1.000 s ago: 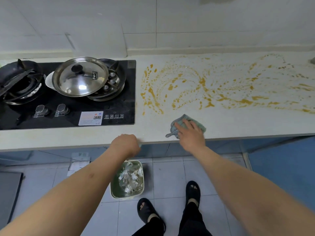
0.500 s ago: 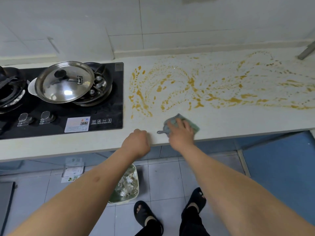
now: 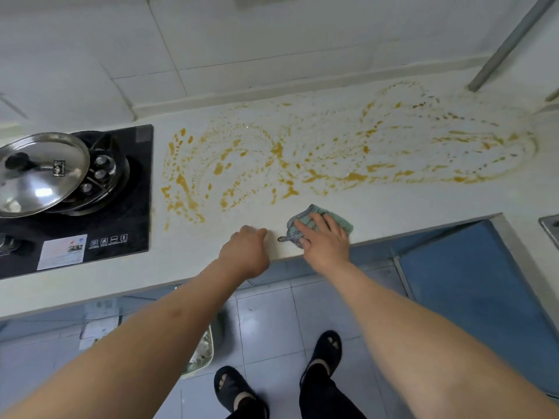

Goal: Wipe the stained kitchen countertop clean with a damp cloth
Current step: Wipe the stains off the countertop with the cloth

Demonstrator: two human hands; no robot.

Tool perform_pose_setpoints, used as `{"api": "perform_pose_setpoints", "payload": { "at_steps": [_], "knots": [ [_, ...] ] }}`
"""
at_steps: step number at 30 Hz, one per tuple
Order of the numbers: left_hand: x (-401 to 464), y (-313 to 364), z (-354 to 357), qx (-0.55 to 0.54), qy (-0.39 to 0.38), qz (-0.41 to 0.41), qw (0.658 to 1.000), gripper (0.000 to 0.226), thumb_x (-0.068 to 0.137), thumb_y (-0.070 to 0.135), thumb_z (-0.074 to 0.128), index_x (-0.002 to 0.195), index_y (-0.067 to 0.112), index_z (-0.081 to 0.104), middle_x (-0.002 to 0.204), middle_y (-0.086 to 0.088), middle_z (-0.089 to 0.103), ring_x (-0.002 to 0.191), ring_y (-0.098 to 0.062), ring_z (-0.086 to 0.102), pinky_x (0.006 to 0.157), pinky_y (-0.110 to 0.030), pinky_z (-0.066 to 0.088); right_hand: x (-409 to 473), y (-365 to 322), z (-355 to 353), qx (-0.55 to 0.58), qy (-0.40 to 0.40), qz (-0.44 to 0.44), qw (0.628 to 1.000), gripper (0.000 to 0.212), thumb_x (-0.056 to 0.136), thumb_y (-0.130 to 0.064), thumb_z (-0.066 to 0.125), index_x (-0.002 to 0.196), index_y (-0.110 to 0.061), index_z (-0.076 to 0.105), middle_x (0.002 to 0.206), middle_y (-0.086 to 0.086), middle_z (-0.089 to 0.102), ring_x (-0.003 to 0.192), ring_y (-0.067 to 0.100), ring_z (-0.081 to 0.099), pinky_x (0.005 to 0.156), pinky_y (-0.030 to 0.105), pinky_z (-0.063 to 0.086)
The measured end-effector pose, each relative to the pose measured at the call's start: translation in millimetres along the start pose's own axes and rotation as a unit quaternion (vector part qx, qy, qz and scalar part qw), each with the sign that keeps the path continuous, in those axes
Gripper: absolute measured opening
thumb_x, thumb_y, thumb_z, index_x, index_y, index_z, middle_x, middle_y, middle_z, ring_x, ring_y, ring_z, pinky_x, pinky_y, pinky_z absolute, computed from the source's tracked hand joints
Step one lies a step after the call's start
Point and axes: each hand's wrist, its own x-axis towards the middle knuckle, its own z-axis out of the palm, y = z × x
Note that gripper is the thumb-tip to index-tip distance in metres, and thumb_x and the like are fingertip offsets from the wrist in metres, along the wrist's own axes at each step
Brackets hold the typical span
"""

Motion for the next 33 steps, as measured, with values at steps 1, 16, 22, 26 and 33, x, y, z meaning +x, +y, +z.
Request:
{"api": "perform_pose_setpoints", "payload": {
  "at_steps": [1,16,22,26,33],
  "knots": [
    [3.5,11.3,0.9,0.002,-0.005,-0.004,1.0,0.06,0.092,0.022,0.054,0.151,0.022,0.042,0.153,-0.016,0.038,0.138,-0.036,0.044,0.108,-0.05,0.046,1.6,18.6,-6.1,0.004,0.003,0.01,1.0,0.05,0.101,-0.044,0.046,0.149,-0.055,0.037,0.166,-0.01,0.024,0.153,0.024,0.015,0.12,0.044,0.017],
    [43.0,135.9,17.4,0.009,-0.092,-0.007,0.996,0.064,0.092,0.025,0.055,0.155,0.023,0.039,0.156,-0.017,0.03,0.14,-0.04,0.036,0.113,-0.045,0.039,17.8,233.5,-80.4,0.023,-0.005,0.164,0.986,0.055,0.105,-0.032,0.04,0.157,-0.046,0.027,0.169,-0.004,0.015,0.153,0.03,0.008,0.123,0.048,0.016],
    [54.5,134.1,3.4,0.068,-0.141,0.004,0.988,0.064,0.097,0.029,0.053,0.158,0.029,0.036,0.15,-0.018,0.03,0.135,-0.045,0.036,0.113,-0.047,0.035,21.2,160.3,-64.6,-0.003,-0.025,0.113,0.993,0.071,0.093,-0.03,0.053,0.156,-0.042,0.024,0.166,-0.002,0.013,0.148,0.033,0.009,0.119,0.051,0.02],
    [57.1,131.2,1.5,0.094,-0.134,0.029,0.986,0.056,0.097,0.029,0.049,0.152,0.033,0.044,0.139,-0.016,0.038,0.121,-0.038,0.036,0.105,-0.043,0.033,15.4,93.2,-42.5,-0.01,-0.053,-0.004,0.999,0.077,0.091,-0.03,0.057,0.157,-0.044,0.022,0.169,-0.005,0.009,0.151,0.03,0.005,0.12,0.05,0.013],
    [75.1,146.2,-11.5,0.042,-0.073,0.014,0.996,0.033,0.096,0.028,0.048,0.124,0.014,0.057,0.117,-0.009,0.056,0.101,-0.025,0.056,0.079,-0.036,0.048,10.6,111.5,-48.0,0.011,-0.064,-0.03,0.997,0.062,0.103,-0.025,0.046,0.157,-0.048,0.025,0.17,-0.011,0.011,0.156,0.024,0.004,0.123,0.045,0.011]
  ]
}}
